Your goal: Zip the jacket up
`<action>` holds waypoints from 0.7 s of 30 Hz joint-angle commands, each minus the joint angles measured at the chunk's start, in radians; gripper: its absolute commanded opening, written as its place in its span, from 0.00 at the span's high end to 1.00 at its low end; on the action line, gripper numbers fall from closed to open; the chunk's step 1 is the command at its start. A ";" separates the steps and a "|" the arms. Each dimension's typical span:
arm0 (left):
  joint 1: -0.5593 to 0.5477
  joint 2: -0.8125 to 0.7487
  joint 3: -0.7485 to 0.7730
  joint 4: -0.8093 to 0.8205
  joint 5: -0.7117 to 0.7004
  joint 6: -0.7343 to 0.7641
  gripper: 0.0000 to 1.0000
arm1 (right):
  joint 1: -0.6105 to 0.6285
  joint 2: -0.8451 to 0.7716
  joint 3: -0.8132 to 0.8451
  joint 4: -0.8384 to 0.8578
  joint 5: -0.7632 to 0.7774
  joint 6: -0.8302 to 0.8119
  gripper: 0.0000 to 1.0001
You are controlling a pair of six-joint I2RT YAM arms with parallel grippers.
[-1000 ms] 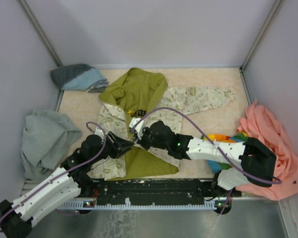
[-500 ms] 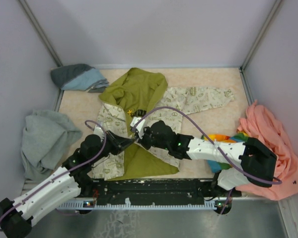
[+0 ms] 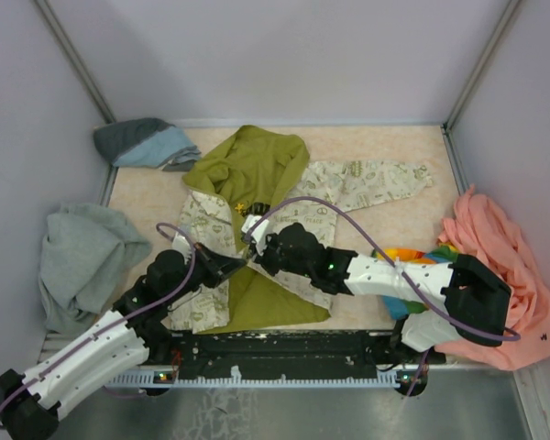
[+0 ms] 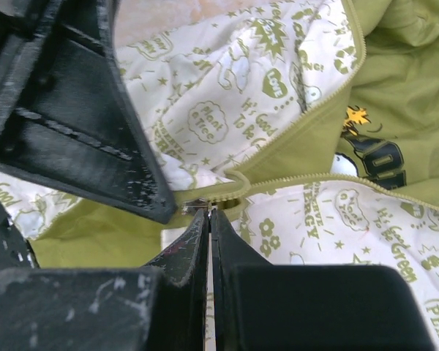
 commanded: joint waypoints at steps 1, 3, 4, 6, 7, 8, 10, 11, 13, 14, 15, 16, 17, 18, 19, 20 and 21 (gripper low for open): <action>-0.006 -0.013 0.031 -0.026 0.021 0.073 1.00 | -0.036 -0.021 0.015 -0.008 0.091 0.008 1.00; -0.006 0.001 0.040 -0.029 0.054 0.097 1.00 | -0.058 -0.011 0.027 -0.024 0.117 0.014 1.00; -0.006 0.009 0.046 -0.033 0.079 0.107 1.00 | -0.067 -0.005 0.034 -0.034 0.123 0.016 1.00; -0.006 0.012 0.055 -0.046 0.106 0.121 1.00 | -0.086 0.002 0.049 -0.055 0.132 0.023 1.00; -0.005 0.008 0.059 -0.054 0.118 0.130 1.00 | -0.098 0.006 0.051 -0.059 0.132 0.026 1.00; -0.006 0.001 0.065 -0.072 0.121 0.138 1.00 | -0.112 0.007 0.052 -0.065 0.131 0.032 1.00; -0.005 -0.013 0.076 -0.109 0.119 0.163 1.00 | -0.136 0.007 0.054 -0.078 0.128 0.034 1.00; -0.005 -0.019 0.085 -0.132 0.116 0.173 1.00 | -0.140 0.002 0.054 -0.083 0.123 0.027 1.00; -0.004 -0.026 0.091 -0.149 0.119 0.193 1.00 | -0.140 -0.007 0.048 -0.083 0.108 0.024 1.00; -0.005 -0.026 0.093 -0.152 0.129 0.211 1.00 | -0.143 -0.008 0.048 -0.085 0.108 0.029 1.00; -0.004 -0.025 0.100 -0.161 0.137 0.228 1.00 | -0.155 -0.006 0.048 -0.092 0.111 0.031 1.00; -0.004 -0.023 0.112 -0.178 0.142 0.249 1.00 | -0.168 -0.004 0.048 -0.102 0.118 0.034 1.00; -0.005 -0.019 0.131 -0.208 0.144 0.271 1.00 | -0.187 -0.006 0.048 -0.115 0.127 0.036 1.00; -0.005 -0.014 0.155 -0.267 0.136 0.297 1.00 | -0.209 -0.013 0.047 -0.129 0.139 0.038 1.00; -0.004 -0.013 0.186 -0.320 0.122 0.319 1.00 | -0.240 -0.023 0.043 -0.142 0.154 0.038 1.00; -0.004 -0.015 0.215 -0.373 0.104 0.337 1.00 | -0.277 -0.037 0.037 -0.148 0.167 0.039 1.00; -0.005 -0.018 0.244 -0.422 0.084 0.353 1.00 | -0.314 -0.055 0.035 -0.156 0.172 0.039 1.00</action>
